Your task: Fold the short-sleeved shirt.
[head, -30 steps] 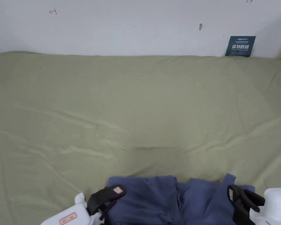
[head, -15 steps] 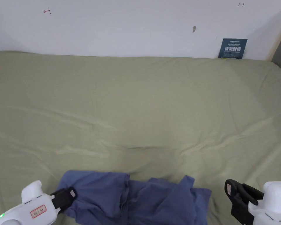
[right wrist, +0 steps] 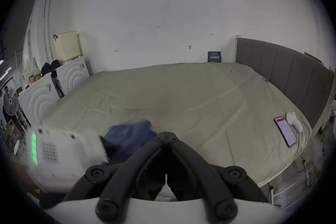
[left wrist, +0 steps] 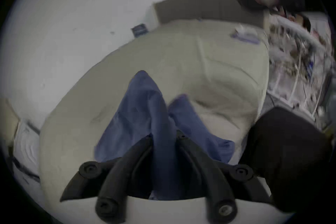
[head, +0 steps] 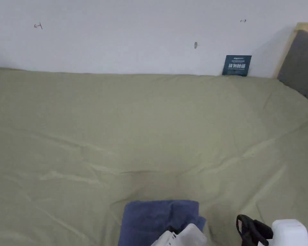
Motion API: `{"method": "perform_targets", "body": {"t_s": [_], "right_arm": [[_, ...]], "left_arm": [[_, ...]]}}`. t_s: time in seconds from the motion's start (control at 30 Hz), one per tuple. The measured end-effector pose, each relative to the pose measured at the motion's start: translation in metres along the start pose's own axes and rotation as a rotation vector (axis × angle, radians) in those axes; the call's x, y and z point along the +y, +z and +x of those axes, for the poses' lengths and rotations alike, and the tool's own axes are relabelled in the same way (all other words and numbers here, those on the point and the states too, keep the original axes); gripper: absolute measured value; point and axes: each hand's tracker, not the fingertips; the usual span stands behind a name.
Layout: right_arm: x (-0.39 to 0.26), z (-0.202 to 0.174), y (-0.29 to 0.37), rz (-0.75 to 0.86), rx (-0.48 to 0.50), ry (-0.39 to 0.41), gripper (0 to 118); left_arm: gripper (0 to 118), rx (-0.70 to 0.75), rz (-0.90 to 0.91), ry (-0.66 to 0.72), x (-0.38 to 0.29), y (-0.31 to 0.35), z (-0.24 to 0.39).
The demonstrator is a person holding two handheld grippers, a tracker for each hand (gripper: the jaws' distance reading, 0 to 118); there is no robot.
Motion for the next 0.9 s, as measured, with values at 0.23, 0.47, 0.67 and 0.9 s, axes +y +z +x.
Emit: {"method": "perform_targets", "body": {"t_s": [0.23,0.47,0.67,0.9], "right_arm": [[0.006,0.011,-0.006,-0.030,-0.011,-0.007,1],[-0.005,0.009,-0.034,-0.172,0.077,-0.158,1],[-0.026,-0.005,-0.060,-0.294,0.156,-0.233,1],[-0.047,-0.019,-0.126,-0.417,0.308,-0.414,1]], "left_arm": [[117,-0.275,0.209,0.328,-0.017,0.047,-0.049],[81,-0.370,0.044,0.756,-0.043,0.019,-0.106],[0,-0.522,-0.004,0.675,-0.022,-0.027,-0.043],[53,-0.384,0.125,0.790,-0.065,0.033,-0.116]]}}
